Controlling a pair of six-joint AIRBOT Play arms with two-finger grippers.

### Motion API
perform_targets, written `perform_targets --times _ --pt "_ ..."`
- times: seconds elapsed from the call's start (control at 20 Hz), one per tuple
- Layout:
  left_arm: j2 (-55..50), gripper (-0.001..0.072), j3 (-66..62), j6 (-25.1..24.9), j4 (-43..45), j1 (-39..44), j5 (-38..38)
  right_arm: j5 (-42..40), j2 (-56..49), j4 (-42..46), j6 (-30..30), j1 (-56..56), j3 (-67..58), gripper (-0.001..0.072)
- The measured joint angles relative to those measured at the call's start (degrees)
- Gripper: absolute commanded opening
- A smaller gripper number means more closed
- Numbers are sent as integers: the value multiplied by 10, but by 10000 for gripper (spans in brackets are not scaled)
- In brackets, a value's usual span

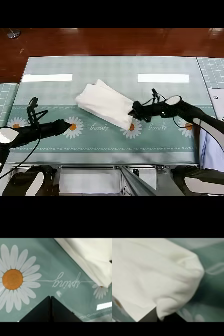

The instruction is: Fold the shirts.

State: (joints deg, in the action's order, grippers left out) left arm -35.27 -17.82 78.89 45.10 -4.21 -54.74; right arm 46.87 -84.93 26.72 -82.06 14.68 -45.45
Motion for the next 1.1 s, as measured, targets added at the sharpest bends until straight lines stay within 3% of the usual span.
perform_targets --times 0.2,0.6,1.1 --pt "-3 21 0 -5 -6 0 3 65 -36 41 14 10 -180 30" --pt "-3 21 0 -11 -8 0 1 248 -43 295 -107 -48 -572 30" --pt "-3 21 0 -26 -8 0 1 481 51 421 -174 -312 -667 31"
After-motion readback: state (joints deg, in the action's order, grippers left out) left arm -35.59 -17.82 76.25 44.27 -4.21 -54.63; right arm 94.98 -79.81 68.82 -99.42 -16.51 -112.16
